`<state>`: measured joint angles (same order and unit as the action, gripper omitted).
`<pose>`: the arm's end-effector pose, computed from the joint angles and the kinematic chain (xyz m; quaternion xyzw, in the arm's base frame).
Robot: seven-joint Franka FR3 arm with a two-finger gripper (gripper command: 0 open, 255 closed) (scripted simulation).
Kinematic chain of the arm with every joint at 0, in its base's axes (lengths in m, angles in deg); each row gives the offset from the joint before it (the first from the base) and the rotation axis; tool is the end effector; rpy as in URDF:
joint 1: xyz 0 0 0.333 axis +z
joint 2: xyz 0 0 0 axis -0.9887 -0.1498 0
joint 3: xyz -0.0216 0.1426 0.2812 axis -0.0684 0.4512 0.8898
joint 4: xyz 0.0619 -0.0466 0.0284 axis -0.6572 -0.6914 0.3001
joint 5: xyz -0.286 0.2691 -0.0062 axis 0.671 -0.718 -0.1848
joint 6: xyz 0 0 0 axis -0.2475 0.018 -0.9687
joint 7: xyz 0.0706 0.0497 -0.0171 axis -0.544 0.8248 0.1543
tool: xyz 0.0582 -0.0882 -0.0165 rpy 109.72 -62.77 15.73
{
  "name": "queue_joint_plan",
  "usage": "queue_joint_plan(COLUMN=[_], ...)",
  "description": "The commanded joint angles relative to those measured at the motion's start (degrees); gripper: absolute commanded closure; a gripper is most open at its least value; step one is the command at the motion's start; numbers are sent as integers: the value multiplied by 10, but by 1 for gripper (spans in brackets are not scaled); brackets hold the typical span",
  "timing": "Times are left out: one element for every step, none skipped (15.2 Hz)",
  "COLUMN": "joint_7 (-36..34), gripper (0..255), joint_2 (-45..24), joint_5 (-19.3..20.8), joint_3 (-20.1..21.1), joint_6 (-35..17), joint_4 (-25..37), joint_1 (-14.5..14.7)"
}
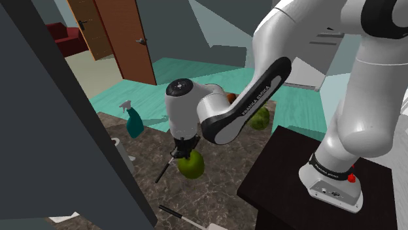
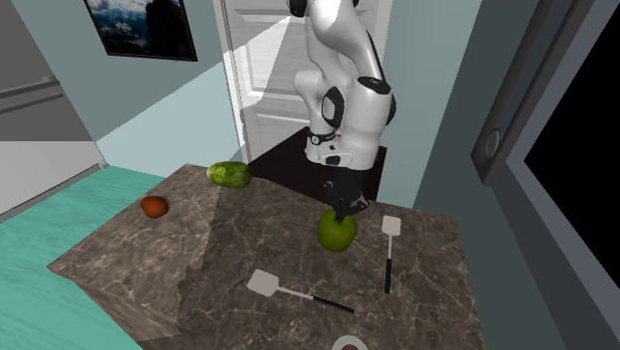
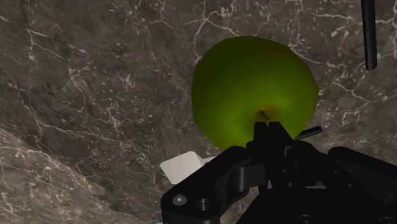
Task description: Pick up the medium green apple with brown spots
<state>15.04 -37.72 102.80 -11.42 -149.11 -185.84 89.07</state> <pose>0.4343 0.3291 0.3017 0.9944 -0.0694 0.0726 0.0317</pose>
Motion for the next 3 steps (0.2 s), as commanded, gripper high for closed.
queue_joint_plan(joint_7=[11,12,12], gripper=[255,255,255], joint_2=[13,14,14], joint_5=[-14,-15,-15], joint_3=[5,5,5], joint_6=[13,14,14], joint_4=[4,4,4], joint_1=[-3,-3,-3])
